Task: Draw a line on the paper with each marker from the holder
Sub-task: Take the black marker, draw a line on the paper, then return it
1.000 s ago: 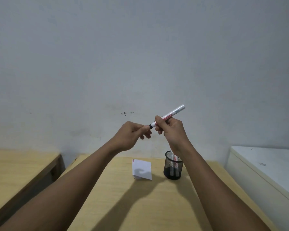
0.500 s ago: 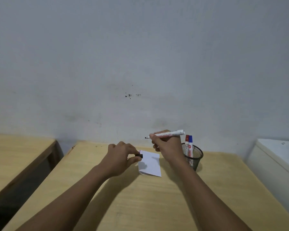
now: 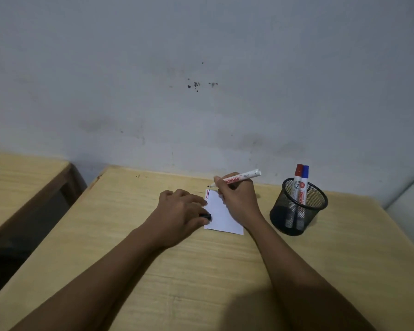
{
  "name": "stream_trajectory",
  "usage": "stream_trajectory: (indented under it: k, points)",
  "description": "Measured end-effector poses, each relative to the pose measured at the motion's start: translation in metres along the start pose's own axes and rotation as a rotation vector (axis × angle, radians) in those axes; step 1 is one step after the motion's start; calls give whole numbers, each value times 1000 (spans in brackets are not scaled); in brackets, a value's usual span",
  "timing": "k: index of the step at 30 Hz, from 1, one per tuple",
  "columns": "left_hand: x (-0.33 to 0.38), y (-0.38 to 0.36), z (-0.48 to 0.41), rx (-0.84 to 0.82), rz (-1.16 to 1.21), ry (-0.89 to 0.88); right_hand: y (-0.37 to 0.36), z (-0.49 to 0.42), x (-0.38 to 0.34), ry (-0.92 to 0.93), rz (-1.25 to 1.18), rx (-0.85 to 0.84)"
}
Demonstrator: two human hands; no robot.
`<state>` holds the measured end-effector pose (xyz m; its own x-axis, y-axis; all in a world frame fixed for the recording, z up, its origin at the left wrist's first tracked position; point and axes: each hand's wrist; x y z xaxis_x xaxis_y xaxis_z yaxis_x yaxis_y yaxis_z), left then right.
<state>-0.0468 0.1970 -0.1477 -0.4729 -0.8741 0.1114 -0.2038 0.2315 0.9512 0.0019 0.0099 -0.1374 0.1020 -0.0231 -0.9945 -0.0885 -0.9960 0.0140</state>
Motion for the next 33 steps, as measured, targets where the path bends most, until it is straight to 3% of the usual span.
stream_trajectory:
  k: [33]
  points:
    - [0, 4, -5, -107, 85, 36, -1, -2, 8, 74, 126, 30]
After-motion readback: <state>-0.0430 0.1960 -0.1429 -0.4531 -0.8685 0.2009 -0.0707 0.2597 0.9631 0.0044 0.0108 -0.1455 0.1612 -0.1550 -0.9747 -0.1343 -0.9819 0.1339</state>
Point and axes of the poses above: each hand's wrist, its own z-axis away from the middle knuckle, its own y-axis out of the back of the hand, x = y × z, and after that the axes turned 14 degrees about -z, right-handed
